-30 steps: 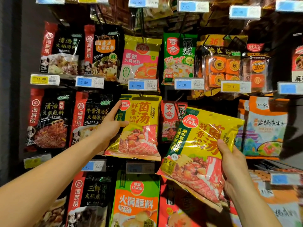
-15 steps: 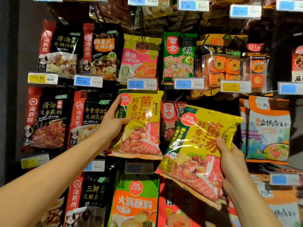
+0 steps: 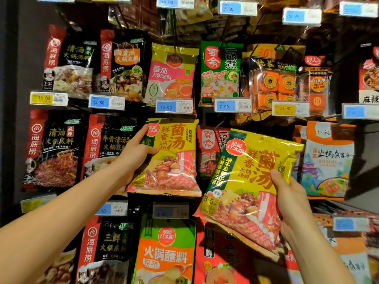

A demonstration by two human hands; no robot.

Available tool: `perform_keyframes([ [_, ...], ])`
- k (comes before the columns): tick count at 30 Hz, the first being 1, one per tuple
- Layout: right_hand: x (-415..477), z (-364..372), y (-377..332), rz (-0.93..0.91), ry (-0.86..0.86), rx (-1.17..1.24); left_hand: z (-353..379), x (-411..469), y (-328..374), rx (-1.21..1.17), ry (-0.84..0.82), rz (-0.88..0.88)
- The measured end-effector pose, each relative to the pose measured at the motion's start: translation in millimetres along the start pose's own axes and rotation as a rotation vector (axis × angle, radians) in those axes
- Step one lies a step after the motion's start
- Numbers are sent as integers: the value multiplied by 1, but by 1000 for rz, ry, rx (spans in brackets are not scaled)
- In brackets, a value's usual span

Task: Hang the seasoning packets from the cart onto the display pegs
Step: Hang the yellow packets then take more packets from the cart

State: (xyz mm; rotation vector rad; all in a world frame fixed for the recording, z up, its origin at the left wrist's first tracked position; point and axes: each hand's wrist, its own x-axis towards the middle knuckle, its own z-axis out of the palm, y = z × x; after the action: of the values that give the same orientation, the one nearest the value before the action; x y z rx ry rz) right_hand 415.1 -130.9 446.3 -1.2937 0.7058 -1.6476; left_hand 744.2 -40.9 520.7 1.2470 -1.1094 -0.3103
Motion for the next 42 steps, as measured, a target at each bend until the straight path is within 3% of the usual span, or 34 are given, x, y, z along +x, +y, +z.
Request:
perform_keyframes([
  [4, 0, 1, 3, -2, 9, 35, 5, 10, -3, 109, 24, -30],
  [8, -5, 8, 4, -10, 2, 36, 9, 11, -18, 577, -23, 41],
  [11, -12, 19, 6, -18, -36, 57, 15, 2, -22, 854, 162, 164],
  [13, -18, 30, 9, -25, -65, 68, 25, -19, -16, 689, 189, 326],
  [14, -20, 37, 9, -30, -86, 73, 30, -32, -10, 503, 92, 339],
  [16, -26, 55, 8, -44, -129, 84, 42, -57, 5, 160, -199, 167],
  [18, -30, 73, 7, -50, -173, 109, 48, -63, 1, 113, -325, 83],
  [24, -27, 102, 8, 18, -265, 175, 35, -56, -7, 7, -155, 75],
  [29, -28, 110, 3, 34, -279, 163, 30, -53, -15, -120, -149, 62],
  [37, -17, 102, 6, -67, -152, 14, 31, -55, -15, 91, -159, 165],
  [42, -8, 103, 9, -84, -165, -85, 41, -48, -17, 120, 2, 171],
])
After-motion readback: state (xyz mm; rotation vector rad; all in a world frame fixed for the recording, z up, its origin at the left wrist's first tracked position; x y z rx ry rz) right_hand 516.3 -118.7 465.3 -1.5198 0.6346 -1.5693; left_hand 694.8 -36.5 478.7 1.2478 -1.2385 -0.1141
